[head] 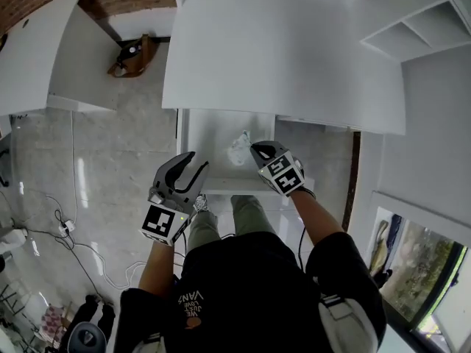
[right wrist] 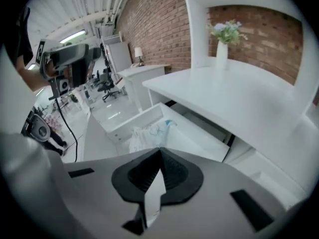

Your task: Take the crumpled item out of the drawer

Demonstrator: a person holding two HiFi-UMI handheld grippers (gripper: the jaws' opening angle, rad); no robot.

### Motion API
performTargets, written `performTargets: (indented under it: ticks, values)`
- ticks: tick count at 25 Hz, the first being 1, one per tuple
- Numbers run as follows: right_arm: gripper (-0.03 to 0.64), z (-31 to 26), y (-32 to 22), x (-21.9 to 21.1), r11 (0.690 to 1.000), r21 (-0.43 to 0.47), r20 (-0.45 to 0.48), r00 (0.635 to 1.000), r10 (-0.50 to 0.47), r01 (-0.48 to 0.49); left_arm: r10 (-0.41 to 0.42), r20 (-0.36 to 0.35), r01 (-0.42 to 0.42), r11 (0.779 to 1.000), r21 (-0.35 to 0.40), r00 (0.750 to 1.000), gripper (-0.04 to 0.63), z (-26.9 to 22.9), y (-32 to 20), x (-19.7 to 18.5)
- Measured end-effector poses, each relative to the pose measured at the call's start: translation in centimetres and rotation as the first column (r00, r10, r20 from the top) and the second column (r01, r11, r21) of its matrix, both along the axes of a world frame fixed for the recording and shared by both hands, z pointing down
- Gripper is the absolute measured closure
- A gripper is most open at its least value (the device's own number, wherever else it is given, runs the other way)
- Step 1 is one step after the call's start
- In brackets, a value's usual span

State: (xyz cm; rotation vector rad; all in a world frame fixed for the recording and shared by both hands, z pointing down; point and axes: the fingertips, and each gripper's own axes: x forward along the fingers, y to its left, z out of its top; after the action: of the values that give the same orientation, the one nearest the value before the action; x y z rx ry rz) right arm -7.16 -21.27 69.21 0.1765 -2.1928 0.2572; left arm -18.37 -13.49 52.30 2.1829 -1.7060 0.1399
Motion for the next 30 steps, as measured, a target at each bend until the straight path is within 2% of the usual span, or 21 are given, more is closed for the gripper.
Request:
performTargets:
  ticks: [3,6,13,16,19,22,30]
  values:
    - [0.614,-3.9,-0.8,1.0,0.989,0.015,0.101,0.984,0.146,-0.148,0.030,0.013,-0.030,0.999,0.015,0.999,0.467,-1.1,-0.1,0.5]
    - [0.614,-8.0,-1.5,2.3,0.957,0.017,0.212,0.937,0.279,-0.289,0.054,0.026,-0.055,0.998,0.033,0.998,0.530,-2.2,-0.3,0.9]
    - [0.614,-16.2,-2.4,6.2,0.841,-0.027,0.421,0.757,0.499,-0.540,0.128,0.049,-0.132,0.986,0.101,0.991,0.578,-5.0,-1.4,2.3]
    - [0.614,-19.2,-1.9,8.0,0.777,-0.072,0.495,0.654,0.572,-0.625,0.152,0.043,-0.156,0.979,0.134,0.987,0.586,-6.3,-1.4,3.1]
    - [0.614,-21.7,-1.1,9.7,0.720,-0.113,0.556,0.557,0.617,-0.684,0.191,0.053,-0.198,0.966,0.164,0.980,0.588,-7.6,-1.2,4.2]
    - [0.614,-23.9,0.1,11.4,0.673,-0.126,0.599,0.484,0.637,-0.729,0.222,0.068,-0.231,0.954,0.190,0.973,0.588,-8.8,-0.8,5.0]
    - [0.614,-29.3,5.4,14.3,0.585,-0.138,0.697,0.342,0.630,-0.799,0.275,0.090,-0.288,0.935,0.209,0.957,0.589,-10.3,3.0,5.4]
